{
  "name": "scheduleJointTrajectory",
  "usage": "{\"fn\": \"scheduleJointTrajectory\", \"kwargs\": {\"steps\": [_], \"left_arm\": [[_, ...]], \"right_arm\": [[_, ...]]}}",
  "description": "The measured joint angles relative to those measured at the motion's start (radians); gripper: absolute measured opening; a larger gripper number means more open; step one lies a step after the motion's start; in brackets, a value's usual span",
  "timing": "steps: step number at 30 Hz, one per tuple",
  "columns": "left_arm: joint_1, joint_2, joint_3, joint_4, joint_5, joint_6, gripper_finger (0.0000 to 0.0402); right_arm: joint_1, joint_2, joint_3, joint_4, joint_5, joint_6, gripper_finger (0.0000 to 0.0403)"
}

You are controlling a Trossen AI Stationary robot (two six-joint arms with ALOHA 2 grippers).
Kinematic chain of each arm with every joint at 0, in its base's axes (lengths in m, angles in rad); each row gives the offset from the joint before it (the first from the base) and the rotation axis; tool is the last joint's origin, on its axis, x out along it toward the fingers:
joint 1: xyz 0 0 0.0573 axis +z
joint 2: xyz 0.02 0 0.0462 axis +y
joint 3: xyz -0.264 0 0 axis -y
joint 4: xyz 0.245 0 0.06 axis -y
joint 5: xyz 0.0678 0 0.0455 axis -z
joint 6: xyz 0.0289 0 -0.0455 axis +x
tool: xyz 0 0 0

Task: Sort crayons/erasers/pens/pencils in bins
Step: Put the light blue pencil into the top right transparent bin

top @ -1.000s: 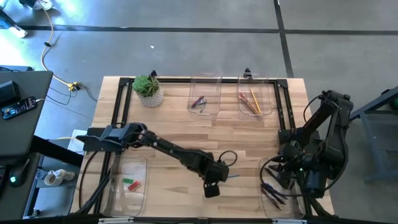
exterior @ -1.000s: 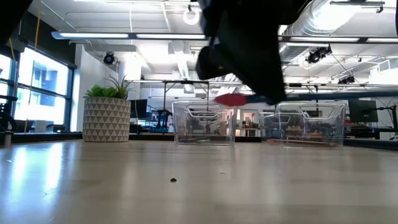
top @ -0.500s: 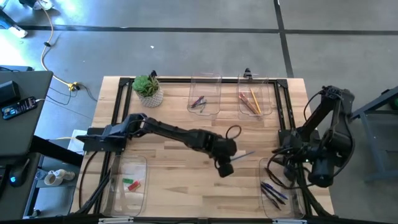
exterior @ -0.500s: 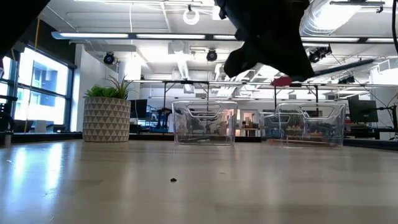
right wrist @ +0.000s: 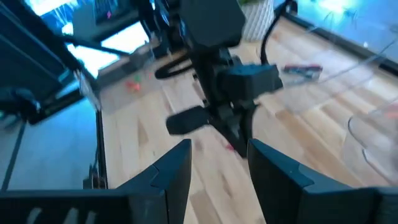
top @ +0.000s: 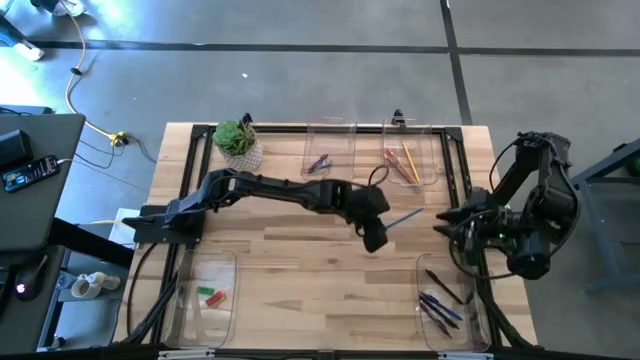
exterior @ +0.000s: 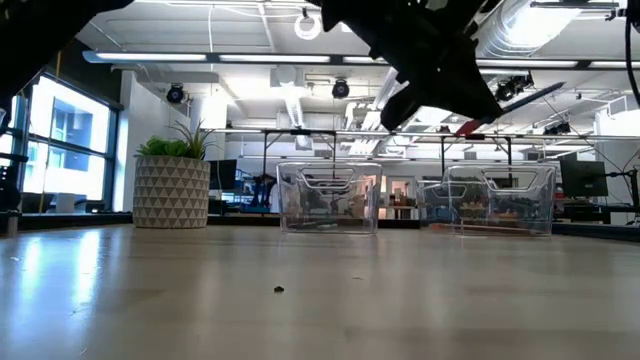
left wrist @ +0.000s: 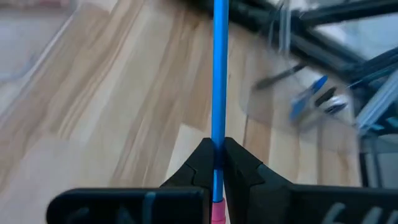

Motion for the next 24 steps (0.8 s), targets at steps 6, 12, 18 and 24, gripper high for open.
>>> {"fn": "scheduleJointTrajectory", "kwargs": {"steps": [6, 12, 18, 24], "left_arm": [[0.066, 0.0, 0.0, 0.106, 0.119, 0.038, 0.0], [0.14, 0.0, 0.0, 0.186, 0.222, 0.067, 0.0], [0.214, 0.0, 0.0, 0.237, 0.32, 0.079, 0.0], [0.274, 0.0, 0.0, 0.29, 0.415, 0.088, 0.0]], "right_arm": [[-0.023, -0.029, 0.0, 0.0, 0.066, 0.0, 0.0149], [-0.101, -0.036, 0.0, -0.02, 0.064, 0.0, 0.0149], [-0.214, -0.036, 0.0, -0.034, 0.061, 0.001, 0.0149], [-0.31, -0.036, 0.0, -0.034, 0.056, 0.007, 0.0149]]}}
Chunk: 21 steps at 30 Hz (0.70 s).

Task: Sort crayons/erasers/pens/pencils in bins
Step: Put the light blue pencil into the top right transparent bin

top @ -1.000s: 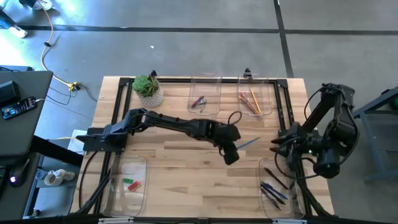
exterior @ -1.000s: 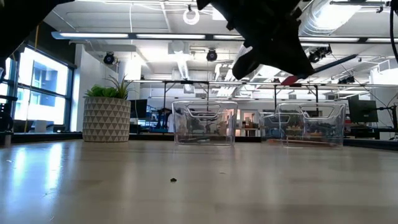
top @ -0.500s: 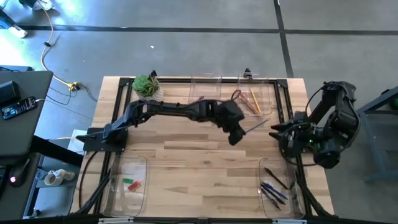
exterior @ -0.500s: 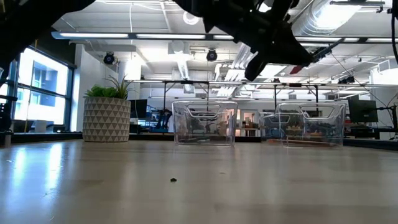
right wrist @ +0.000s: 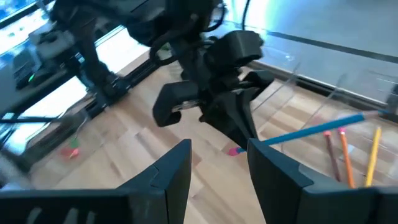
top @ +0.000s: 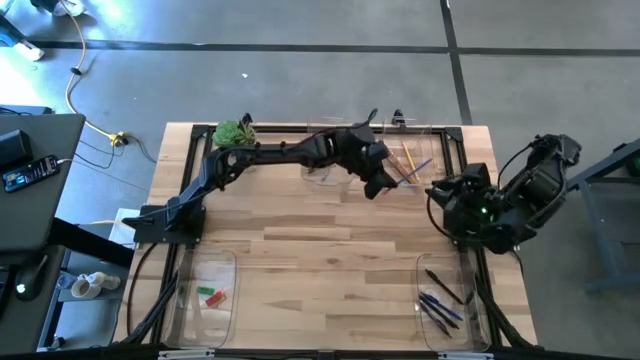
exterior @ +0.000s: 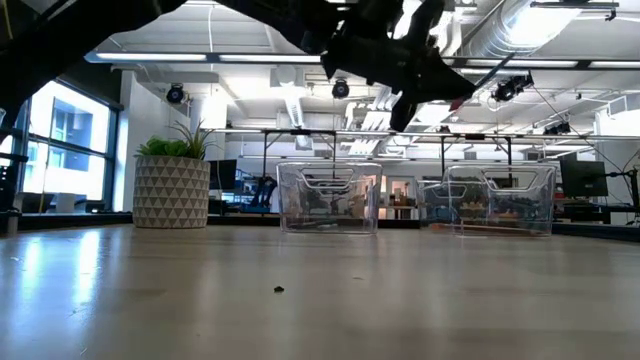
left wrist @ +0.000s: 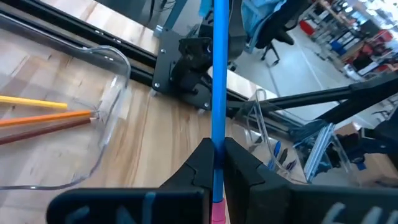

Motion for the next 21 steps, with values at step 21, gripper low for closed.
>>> {"fn": "scheduleJointTrajectory", "kwargs": {"steps": [21], "left_arm": [[0.087, 0.0, 0.0, 0.191, 0.143, -0.02, 0.0]], "right_arm": [[-0.437, 0.002, 0.0, 0.0, -0.035, 0.203, 0.0208]]}}
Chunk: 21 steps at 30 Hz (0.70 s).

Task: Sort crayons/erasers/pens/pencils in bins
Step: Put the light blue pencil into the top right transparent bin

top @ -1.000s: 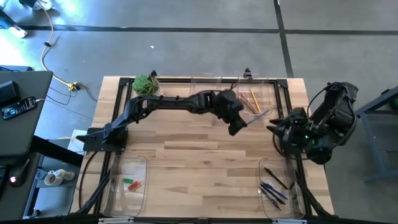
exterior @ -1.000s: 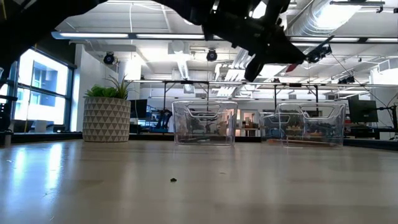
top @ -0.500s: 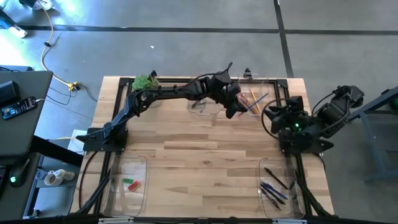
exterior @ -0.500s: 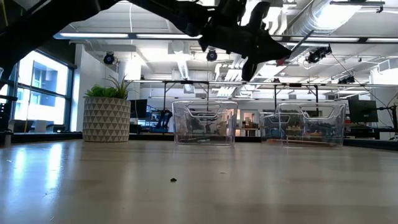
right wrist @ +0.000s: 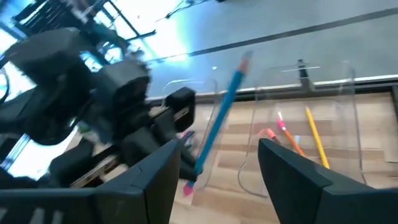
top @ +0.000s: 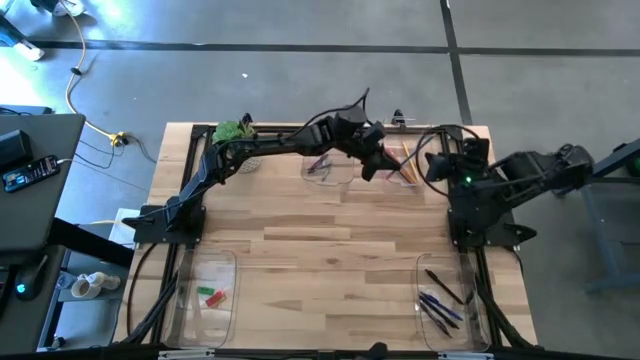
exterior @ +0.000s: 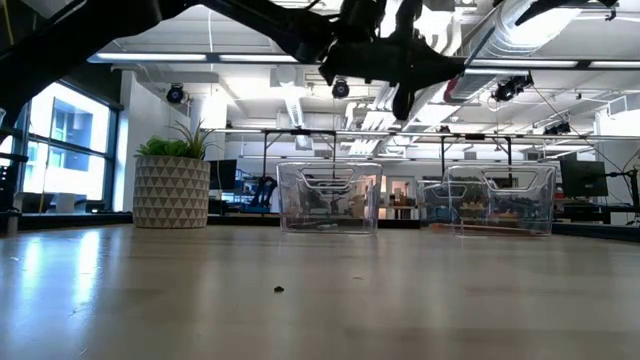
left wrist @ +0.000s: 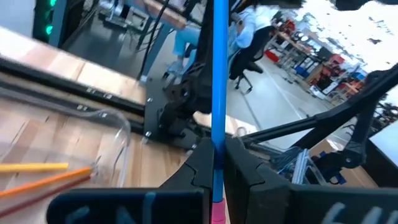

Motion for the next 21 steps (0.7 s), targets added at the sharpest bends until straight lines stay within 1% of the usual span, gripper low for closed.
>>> {"fn": "scheduleJointTrajectory", "kwargs": {"steps": [5, 12, 21], "left_arm": [[-0.003, 0.0, 0.0, 0.029, 0.023, -0.003, 0.0], [-0.013, 0.0, 0.0, 0.04, 0.038, -0.002, 0.0], [-0.026, 0.0, 0.0, 0.072, 0.042, 0.001, 0.0]], "right_arm": [[-0.075, 0.0, 0.0, 0.019, -0.013, -0.015, 0.0197], [-0.139, 0.001, 0.0, 0.125, -0.016, -0.133, 0.0195], [-0.22, 0.033, 0.0, 0.129, -0.078, -0.149, 0.0193]]}}
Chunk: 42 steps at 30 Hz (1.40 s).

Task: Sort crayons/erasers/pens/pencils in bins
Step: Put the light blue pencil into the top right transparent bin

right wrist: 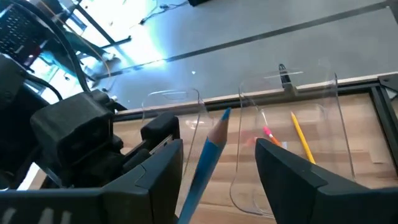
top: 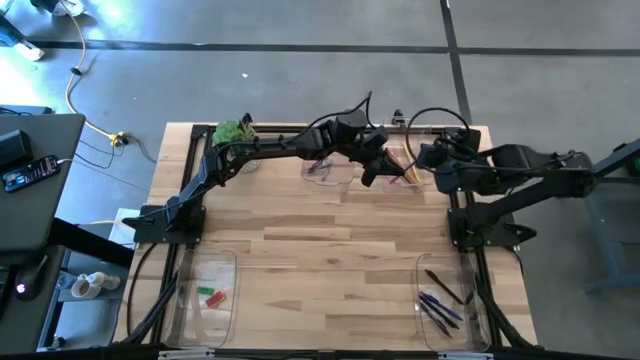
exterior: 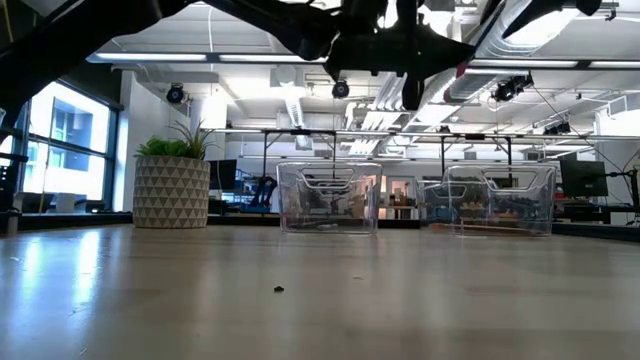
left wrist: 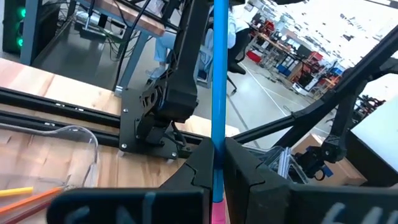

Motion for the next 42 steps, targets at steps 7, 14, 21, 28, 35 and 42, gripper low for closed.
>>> {"fn": "scheduleJointTrajectory", "kwargs": {"steps": [7, 14, 21, 28, 35, 42], "left_arm": [[0.0, 0.0, 0.0, -0.004, -0.006, 0.0, 0.0], [0.0, 0.0, 0.0, -0.005, -0.023, 0.0, 0.0], [-0.002, 0.001, 0.0, -0.01, -0.036, 0.002, 0.002], [-0.002, 0.001, 0.0, -0.012, -0.064, 0.001, 0.0069], [0.013, 0.001, 0.0, -0.045, -0.064, 0.013, 0.0111], [0.066, -0.029, -0.001, -0.208, -0.112, 0.132, 0.0091]], "right_arm": [[-0.009, 0.012, 0.0, -0.001, -0.025, 0.0, 0.0131], [-0.009, 0.013, 0.0, 0.0, -0.037, -0.03, 0.0058], [-0.008, 0.013, 0.002, 0.02, -0.044, -0.033, 0.0013], [-0.009, 0.013, 0.0, -0.004, -0.06, -0.07, 0.0012], [-0.018, 0.013, 0.0, -0.019, -0.055, -0.067, 0.0012], [-0.098, 0.018, 0.0, -0.018, -0.05, -0.18, 0.0012]]}}
